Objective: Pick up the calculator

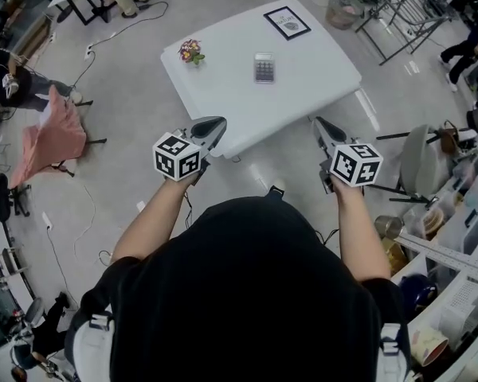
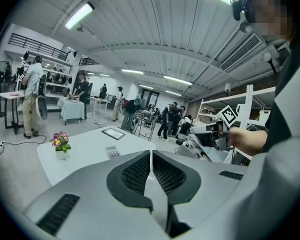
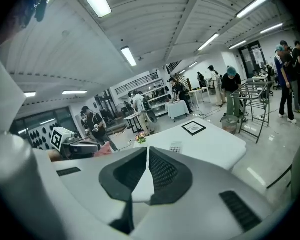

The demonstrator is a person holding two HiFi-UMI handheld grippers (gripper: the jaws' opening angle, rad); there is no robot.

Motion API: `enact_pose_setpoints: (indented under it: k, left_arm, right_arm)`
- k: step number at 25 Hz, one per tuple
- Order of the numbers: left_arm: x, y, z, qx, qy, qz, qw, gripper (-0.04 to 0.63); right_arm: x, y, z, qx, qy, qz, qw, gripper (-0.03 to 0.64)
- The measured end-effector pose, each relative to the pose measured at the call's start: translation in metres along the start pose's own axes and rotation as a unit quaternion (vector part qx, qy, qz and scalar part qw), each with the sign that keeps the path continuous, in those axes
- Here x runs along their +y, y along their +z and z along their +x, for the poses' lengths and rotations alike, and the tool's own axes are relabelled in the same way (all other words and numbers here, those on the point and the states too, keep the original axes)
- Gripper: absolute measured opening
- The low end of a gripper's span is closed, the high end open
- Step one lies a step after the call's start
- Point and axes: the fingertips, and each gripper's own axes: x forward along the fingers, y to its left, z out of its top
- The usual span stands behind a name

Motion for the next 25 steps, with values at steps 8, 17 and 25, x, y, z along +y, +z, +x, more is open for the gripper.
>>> enact_pose_setpoints:
  k: [8,17,25]
  left_arm:
    - [0.002,0.023,0.067,0.003,0.024,-0.012,0.9996,0.031]
    - [-0.007,0.032,0.111,0.008,0.059,-0.021,0.998,0.032]
    - [-0.02,0.036,0.127,0.01,0.067,-0.022,0.9975,0.032]
  right_arm:
    - [-0.065,0.028,0.03,0.028,0.03,-0.004,0.999,0.023]
    - [-0.113,0.038,0.046,0.053,0.066,-0.007,0.996,0.025]
    - [-0.133,0.051,0.047,0.057,0.078,-0.013,0.995,0.028]
